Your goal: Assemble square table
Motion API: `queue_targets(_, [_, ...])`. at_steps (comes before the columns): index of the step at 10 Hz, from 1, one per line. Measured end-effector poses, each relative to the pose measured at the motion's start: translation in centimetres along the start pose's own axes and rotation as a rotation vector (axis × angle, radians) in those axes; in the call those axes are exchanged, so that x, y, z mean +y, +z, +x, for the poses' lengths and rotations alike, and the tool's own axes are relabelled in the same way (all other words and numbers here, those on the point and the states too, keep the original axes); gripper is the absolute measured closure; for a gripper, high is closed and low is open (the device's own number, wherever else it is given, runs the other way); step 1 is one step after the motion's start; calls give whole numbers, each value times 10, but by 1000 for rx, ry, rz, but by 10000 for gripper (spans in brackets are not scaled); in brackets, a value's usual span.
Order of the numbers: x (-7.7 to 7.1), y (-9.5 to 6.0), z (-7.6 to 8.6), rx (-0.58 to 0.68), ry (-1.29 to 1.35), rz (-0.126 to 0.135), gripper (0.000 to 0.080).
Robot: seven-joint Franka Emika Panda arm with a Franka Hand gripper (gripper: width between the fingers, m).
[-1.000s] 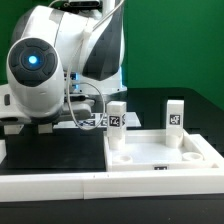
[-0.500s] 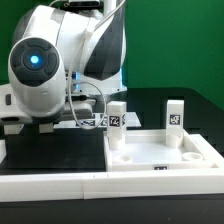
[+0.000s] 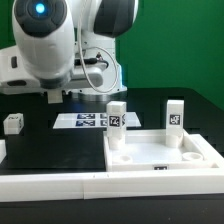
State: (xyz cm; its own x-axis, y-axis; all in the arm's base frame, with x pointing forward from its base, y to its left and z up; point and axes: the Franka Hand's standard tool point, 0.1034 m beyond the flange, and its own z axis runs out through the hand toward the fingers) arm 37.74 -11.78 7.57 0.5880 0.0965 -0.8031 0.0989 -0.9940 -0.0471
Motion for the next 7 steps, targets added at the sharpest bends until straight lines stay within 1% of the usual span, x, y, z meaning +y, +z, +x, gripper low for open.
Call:
queue_targets(2, [0, 1, 1, -1, 0, -1, 508])
queue_targets(3, [1, -4, 10, 63, -5, -4, 508])
queue_targets(4, [0, -14, 19, 153, -6, 4, 508])
queue_targets(5, [-3, -25, 18, 212, -12, -6, 508])
queue_targets(6, [-4, -45, 17, 284, -14, -15, 508])
queue_targets(7, [-2, -58, 16, 326, -11, -13, 508])
